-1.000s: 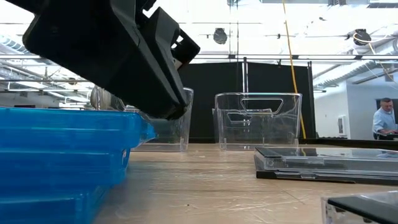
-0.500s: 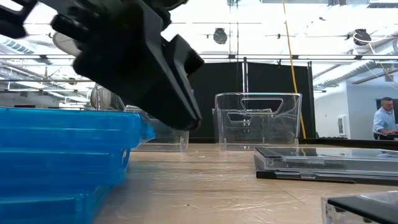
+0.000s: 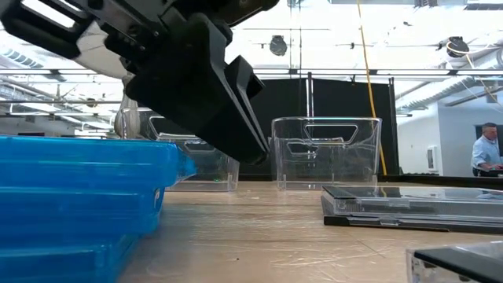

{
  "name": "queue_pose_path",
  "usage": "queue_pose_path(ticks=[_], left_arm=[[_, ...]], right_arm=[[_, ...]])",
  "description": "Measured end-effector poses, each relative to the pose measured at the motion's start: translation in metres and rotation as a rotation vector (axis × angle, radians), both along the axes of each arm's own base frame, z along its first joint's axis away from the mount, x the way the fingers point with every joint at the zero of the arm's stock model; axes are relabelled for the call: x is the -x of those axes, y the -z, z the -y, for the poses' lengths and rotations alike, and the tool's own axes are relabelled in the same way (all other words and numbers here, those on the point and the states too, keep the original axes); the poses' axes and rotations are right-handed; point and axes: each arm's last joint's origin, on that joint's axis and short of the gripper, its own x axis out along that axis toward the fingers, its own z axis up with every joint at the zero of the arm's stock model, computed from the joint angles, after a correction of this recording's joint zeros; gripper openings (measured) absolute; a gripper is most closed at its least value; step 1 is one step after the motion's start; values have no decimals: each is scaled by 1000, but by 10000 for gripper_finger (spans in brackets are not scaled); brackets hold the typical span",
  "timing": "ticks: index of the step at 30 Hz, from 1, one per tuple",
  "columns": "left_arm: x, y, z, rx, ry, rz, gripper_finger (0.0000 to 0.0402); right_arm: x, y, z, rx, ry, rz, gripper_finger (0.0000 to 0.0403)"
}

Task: Pick & place jewel cases by type
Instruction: Put the black CD case into the right transparent bin

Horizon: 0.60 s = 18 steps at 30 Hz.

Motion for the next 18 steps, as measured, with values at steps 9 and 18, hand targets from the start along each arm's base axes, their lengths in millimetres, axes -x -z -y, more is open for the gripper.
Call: queue_pose_path(ticks=[9, 18], left_arm=[[1, 0, 1, 20, 1, -13, 49], [1, 0, 1, 19, 1, -14, 49]], right_arm=[[-1, 21, 1, 63, -16, -26, 218], [-4, 26, 3, 198, 0, 53, 215]])
